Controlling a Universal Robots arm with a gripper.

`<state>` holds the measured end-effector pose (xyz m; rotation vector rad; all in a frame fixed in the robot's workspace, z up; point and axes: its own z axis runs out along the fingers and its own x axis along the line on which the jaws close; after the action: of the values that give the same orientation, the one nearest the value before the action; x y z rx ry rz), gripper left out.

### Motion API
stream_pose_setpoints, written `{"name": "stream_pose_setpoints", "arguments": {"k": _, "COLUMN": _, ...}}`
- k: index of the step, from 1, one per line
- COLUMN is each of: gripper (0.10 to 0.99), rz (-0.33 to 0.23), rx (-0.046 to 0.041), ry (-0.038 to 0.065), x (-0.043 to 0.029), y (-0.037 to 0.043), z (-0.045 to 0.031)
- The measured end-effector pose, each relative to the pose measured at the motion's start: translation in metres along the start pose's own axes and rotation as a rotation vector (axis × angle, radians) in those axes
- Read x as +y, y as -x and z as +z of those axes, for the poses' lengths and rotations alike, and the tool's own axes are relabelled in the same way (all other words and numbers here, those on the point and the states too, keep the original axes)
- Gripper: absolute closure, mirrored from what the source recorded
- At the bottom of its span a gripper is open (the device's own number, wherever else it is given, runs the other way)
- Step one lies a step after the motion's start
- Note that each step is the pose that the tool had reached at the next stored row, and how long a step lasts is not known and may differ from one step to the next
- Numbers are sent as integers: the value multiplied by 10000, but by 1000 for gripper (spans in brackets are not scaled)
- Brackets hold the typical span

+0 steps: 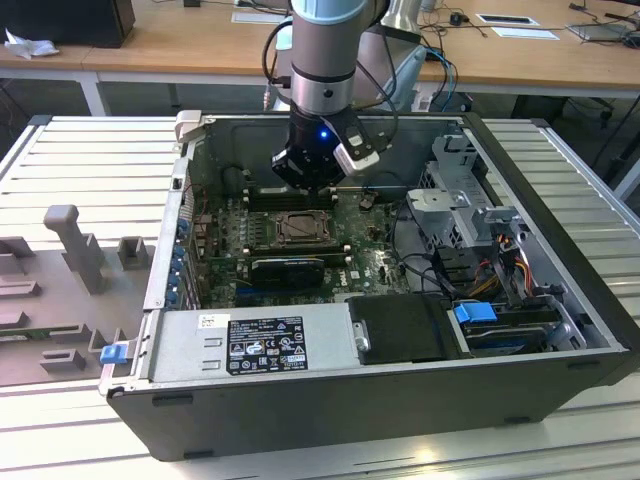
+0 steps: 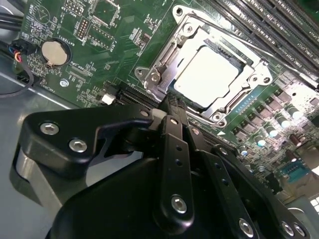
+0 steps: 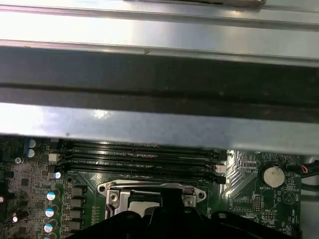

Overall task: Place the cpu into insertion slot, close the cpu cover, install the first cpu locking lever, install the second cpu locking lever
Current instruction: 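Install the second cpu locking lever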

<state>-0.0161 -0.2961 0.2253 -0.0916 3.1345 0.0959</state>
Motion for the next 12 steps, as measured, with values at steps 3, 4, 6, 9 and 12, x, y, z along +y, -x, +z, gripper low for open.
{"name": "stream_pose_setpoints", "arguments": {"k": 3, "gripper": 980, "rz": 0, "rx": 0, "ry": 0, "x": -48, "y": -3, "z": -3}}
{"name": "stream_pose_setpoints", "arguments": {"k": 4, "gripper": 980, "rz": 0, "rx": 0, "ry": -1, "x": -59, "y": -3, "z": -4}}
{"name": "stream_pose_setpoints", "arguments": {"k": 6, "gripper": 980, "rz": 1, "rx": 1, "ry": -1, "x": -73, "y": -5, "z": -11}}
{"name": "stream_pose_setpoints", "arguments": {"k": 9, "gripper": 980, "rz": 0, "rx": 1, "ry": -3, "x": -71, "y": -4, "z": -61}}
{"name": "stream_pose_setpoints", "arguments": {"k": 12, "gripper": 980, "rz": -1, "rx": 0, "ry": -3, "x": -65, "y": -4, "z": -157}}
